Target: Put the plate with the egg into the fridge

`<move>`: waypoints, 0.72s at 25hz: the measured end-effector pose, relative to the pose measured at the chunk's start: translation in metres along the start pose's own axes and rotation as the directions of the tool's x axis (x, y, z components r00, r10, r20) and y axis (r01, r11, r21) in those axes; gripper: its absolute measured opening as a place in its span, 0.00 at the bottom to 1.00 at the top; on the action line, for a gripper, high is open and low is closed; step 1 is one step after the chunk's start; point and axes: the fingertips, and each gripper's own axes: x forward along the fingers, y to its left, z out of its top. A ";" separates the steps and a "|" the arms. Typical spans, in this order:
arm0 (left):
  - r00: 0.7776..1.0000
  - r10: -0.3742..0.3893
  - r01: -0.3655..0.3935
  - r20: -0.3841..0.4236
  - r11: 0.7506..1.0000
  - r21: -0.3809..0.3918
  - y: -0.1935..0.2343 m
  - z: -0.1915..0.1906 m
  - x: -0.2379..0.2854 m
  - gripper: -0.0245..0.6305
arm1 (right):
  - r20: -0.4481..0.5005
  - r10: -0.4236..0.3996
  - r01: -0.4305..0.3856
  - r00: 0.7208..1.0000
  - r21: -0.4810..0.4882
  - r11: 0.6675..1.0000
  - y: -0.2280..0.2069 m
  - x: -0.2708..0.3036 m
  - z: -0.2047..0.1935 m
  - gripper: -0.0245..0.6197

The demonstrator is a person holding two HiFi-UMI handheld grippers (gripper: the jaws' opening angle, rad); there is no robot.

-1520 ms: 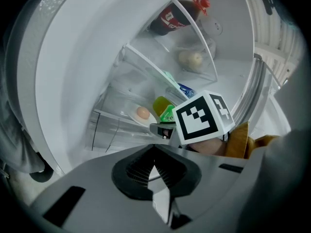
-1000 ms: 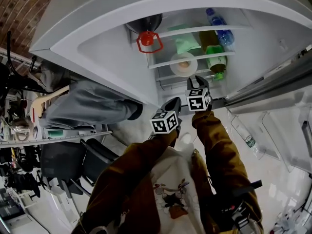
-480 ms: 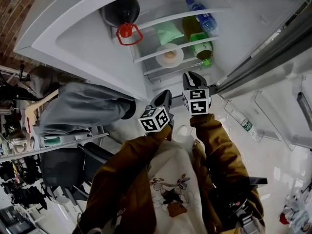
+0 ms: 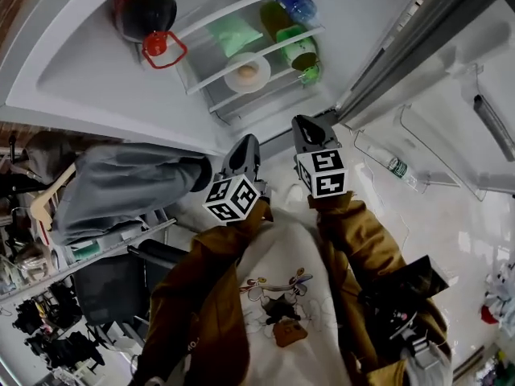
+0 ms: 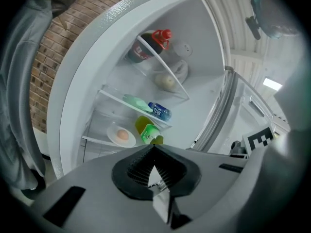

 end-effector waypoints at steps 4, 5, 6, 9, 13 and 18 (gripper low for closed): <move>1.000 0.003 -0.003 -0.008 1.000 0.000 -0.001 -0.003 -0.001 0.05 | -0.011 0.000 0.001 1.000 0.081 0.997 0.001 -0.008 -0.014 0.06; 1.000 0.002 -0.002 -0.015 1.000 0.001 -0.002 -0.005 -0.001 0.05 | -0.013 -0.002 0.003 1.000 0.090 0.996 0.001 -0.009 -0.016 0.06; 1.000 -0.002 0.002 -0.023 1.000 0.001 -0.004 -0.007 0.000 0.05 | -0.016 -0.004 0.005 1.000 0.092 0.996 0.001 -0.011 -0.018 0.06; 0.999 -0.013 0.013 -0.038 1.000 -0.001 -0.011 -0.013 0.001 0.05 | -0.023 -0.012 0.014 1.000 0.084 0.996 -0.002 -0.017 -0.021 0.05; 0.999 -0.027 0.027 -0.048 1.000 0.003 -0.017 -0.016 0.003 0.05 | -0.010 -0.021 0.022 1.000 0.084 0.996 -0.007 -0.021 -0.017 0.05; 0.998 -0.035 0.035 -0.049 0.999 0.003 -0.022 -0.019 0.006 0.05 | 0.009 -0.021 0.020 1.000 0.078 0.997 -0.010 -0.028 -0.014 0.05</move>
